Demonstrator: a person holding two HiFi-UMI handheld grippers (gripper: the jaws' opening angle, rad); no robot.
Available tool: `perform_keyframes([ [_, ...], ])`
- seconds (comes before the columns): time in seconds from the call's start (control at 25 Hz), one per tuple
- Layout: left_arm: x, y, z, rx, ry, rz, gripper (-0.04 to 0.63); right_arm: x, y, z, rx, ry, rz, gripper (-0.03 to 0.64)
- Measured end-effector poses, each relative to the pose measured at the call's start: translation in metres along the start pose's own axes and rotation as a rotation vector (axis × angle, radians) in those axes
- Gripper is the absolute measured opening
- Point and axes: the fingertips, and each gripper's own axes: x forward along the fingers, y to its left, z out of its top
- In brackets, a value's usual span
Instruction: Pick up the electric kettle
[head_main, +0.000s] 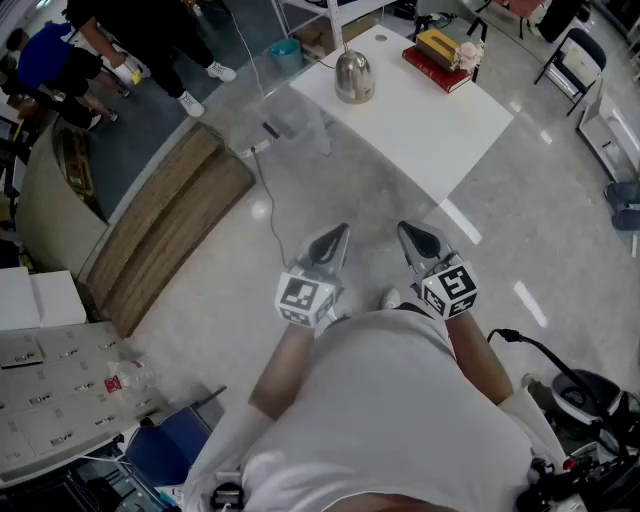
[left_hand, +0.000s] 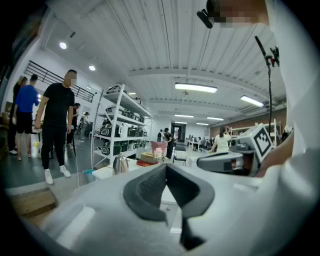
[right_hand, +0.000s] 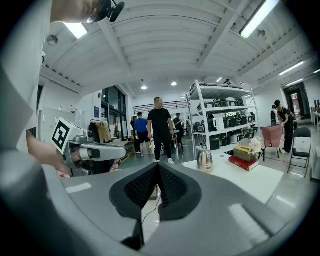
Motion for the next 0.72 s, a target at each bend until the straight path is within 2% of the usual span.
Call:
perform_keyframes([
  [0.52,0.007,-0.002,0.003,0.0,0.003,0.001,0.002,0.002,-0.006,0.003,-0.005,0.002,0.011,0.002],
  [0.72,0.022,-0.007,0.005,-0.003,0.012,0.005,0.002,0.001,-0.021,0.004,-0.001,0.004,0.014,0.003],
])
